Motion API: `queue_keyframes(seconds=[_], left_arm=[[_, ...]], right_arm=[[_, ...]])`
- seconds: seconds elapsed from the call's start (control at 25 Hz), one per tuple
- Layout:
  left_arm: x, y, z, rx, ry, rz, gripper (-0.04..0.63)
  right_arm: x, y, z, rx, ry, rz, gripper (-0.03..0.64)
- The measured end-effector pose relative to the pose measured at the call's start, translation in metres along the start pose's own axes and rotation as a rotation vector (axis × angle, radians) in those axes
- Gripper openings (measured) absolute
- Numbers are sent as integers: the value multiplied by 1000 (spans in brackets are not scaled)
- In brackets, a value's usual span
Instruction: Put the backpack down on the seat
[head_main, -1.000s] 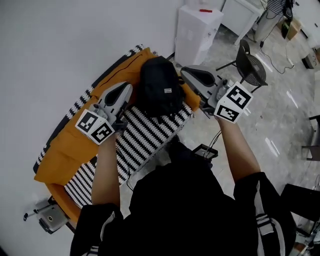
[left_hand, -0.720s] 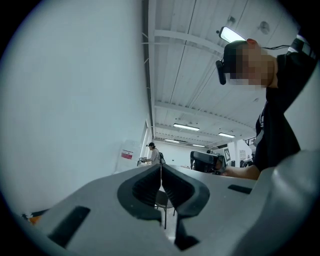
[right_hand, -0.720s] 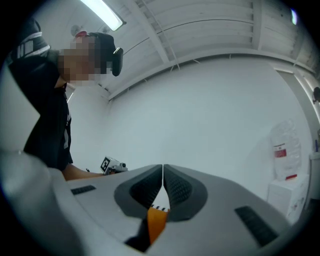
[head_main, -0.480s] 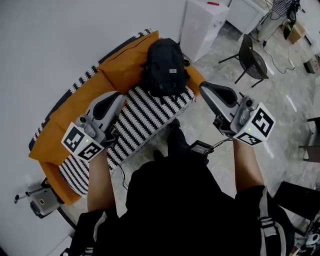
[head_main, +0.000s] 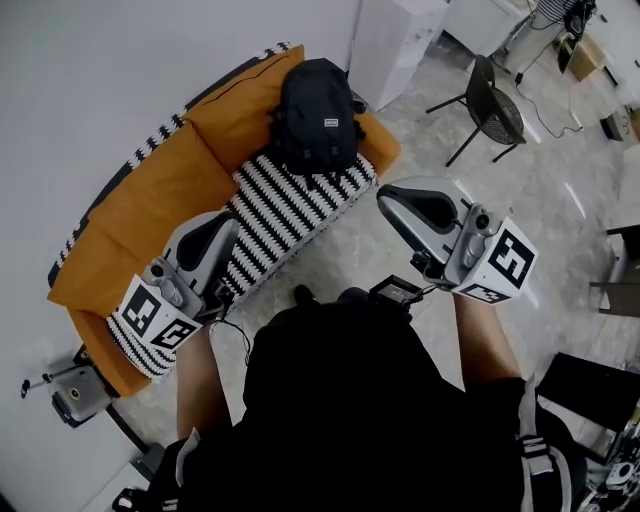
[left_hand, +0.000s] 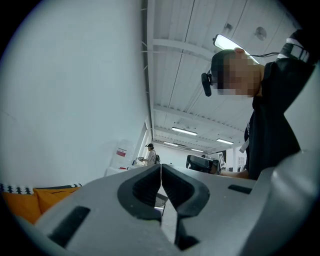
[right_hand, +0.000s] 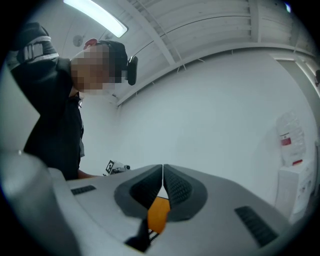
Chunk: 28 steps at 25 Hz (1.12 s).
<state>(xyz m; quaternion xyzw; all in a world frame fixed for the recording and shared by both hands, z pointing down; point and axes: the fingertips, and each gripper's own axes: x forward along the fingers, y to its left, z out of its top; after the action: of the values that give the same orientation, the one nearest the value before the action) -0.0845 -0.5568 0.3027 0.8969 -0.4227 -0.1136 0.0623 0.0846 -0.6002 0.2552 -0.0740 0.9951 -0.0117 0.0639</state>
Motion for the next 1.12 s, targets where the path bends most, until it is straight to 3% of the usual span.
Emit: queue_keyframes(seconds=[0.2,0.6,1.12], left_arm=[[15,-34,-3,21,19,-2,26],[54,-152,-42,40,106,-74,26],[33,-216,-90,17,225,-1,28]], right_arm=[[-27,4,3,17,-10,9,29],[-123,45,-12,87,3,26,28],[-163,92,-62,204,12,103,28]])
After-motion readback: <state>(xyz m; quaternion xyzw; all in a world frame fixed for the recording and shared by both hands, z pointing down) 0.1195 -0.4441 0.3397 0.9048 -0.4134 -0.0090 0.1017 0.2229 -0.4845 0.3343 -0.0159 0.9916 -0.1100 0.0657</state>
